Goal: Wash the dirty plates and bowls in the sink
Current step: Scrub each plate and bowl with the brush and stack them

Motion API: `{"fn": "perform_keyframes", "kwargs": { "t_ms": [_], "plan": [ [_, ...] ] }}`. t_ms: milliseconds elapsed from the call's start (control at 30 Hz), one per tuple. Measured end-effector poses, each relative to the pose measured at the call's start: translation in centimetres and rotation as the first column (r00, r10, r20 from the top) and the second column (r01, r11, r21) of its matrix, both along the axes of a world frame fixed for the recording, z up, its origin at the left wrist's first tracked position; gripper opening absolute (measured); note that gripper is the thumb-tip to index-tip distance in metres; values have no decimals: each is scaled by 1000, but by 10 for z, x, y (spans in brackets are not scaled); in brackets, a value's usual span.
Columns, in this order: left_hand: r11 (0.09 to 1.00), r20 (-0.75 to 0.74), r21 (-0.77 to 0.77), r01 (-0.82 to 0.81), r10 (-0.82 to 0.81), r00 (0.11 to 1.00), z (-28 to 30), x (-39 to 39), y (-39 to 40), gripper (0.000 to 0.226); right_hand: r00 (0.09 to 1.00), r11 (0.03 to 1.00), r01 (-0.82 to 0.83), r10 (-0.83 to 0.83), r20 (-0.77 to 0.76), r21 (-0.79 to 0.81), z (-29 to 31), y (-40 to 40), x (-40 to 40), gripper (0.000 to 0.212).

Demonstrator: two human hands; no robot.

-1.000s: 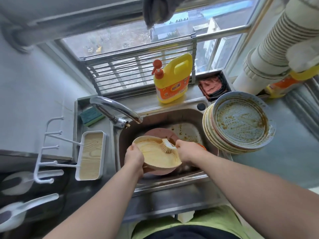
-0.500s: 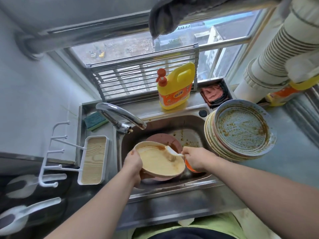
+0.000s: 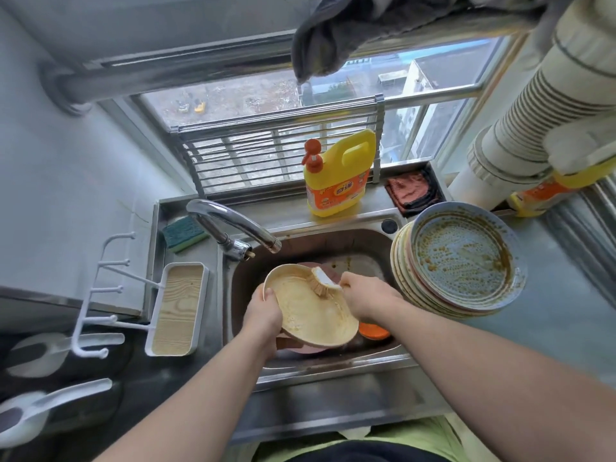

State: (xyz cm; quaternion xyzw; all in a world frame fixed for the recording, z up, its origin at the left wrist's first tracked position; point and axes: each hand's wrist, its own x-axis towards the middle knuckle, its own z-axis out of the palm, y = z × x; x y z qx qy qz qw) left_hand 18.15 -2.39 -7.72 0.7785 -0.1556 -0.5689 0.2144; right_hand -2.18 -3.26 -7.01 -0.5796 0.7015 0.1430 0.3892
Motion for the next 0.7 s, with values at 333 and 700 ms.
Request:
{"fn": "perform_keyframes", "kwargs": {
  "t_ms": [333, 700],
  "plan": [
    [985, 22, -111, -135, 138, 990, 4, 17, -18, 33, 890, 1000, 11, -2, 455, -19, 41, 46, 30, 29],
    [977, -84, -210, 38, -56, 995, 14, 4, -13, 25, 960, 887, 267, -212, 182, -377, 46, 34, -57, 34]
  ]
}}
